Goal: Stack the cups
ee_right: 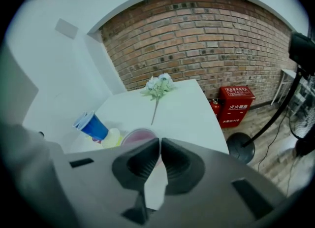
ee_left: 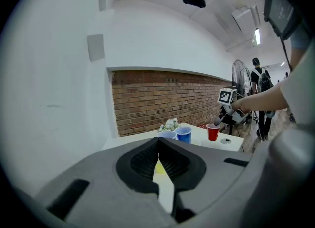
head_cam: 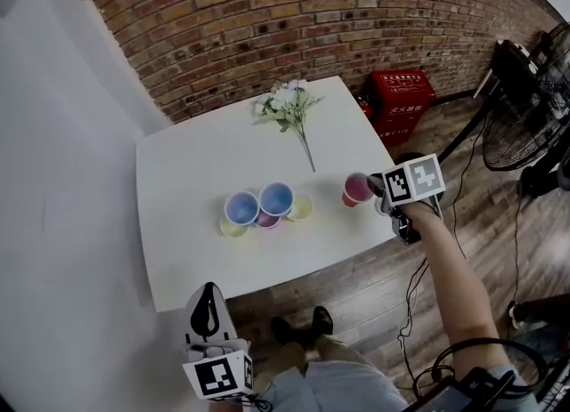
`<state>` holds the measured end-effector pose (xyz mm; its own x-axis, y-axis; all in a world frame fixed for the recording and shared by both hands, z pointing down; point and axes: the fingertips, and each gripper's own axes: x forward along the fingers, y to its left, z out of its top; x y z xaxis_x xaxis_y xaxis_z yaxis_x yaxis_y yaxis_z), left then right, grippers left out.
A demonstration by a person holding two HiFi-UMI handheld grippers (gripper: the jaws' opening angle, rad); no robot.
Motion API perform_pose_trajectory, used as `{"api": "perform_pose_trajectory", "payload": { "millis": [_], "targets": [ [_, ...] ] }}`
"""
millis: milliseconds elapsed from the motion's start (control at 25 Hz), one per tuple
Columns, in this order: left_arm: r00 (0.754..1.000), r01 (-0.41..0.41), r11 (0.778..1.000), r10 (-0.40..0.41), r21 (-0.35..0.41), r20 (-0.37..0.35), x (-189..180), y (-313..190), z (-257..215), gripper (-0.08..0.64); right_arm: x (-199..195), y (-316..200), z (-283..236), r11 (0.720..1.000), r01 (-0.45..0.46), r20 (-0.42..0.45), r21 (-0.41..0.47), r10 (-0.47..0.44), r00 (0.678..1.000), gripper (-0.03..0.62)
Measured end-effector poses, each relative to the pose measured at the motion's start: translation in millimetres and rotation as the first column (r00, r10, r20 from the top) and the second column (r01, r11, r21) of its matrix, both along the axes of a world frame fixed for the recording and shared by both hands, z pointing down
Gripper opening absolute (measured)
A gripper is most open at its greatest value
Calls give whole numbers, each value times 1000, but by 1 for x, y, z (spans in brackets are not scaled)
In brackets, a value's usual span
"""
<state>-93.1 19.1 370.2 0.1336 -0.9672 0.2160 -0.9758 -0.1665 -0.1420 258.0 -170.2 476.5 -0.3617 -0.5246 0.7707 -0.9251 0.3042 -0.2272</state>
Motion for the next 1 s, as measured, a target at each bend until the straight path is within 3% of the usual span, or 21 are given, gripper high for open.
{"api": "perform_pose_trajectory", "payload": {
  "millis": [520, 640, 800, 1000],
  "targets": [
    [1000, -22, 997, 23, -67, 21, 3, 0, 26, 9, 2, 3, 49, 999, -9, -35, -46, 7, 999, 29],
    [1000, -19, 997, 20, -69, 21, 1, 0, 28, 9, 2, 2, 52, 999, -12, -27, -42, 11, 1000, 76],
    [1000, -18, 998, 19, -65, 19, 0, -1, 30, 9, 9, -3, 43, 999, -35, -24, 13, 35, 999, 156],
    [1000, -5, 998, 5, -56, 15, -5, -1, 24, 9, 20, -12, 14, 989, -81, -14, 124, 84, 996, 161]
  ]
}}
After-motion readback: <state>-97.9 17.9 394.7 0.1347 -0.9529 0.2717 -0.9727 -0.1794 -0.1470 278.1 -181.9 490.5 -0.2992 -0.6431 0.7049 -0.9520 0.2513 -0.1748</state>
